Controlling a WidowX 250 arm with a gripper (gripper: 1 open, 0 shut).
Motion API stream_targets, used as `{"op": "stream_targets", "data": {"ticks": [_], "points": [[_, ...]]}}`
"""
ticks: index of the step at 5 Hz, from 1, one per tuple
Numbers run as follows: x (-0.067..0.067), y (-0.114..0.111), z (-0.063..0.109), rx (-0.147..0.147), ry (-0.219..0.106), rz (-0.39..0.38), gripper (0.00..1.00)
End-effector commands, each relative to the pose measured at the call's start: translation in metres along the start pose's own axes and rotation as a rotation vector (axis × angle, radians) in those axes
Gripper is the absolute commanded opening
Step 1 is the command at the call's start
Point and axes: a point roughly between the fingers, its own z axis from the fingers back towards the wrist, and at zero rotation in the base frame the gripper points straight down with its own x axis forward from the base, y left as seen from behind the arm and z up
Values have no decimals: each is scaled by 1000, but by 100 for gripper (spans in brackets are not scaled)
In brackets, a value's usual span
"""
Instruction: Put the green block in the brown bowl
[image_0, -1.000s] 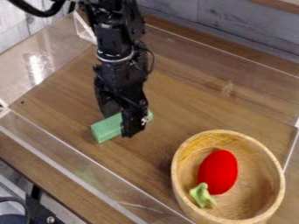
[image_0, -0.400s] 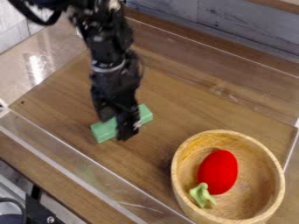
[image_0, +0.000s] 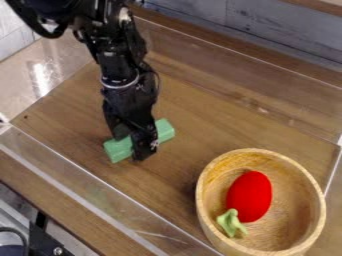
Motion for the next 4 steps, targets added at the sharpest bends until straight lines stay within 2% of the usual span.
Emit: {"op": "stream_targets", "data": {"ticks": [1,2,4], "points": [[9,4,7,-12,-10,-100,100],[16,4,11,-35,-4,-183,100],[7,-10,26,-58,-13,-196,100]]}}
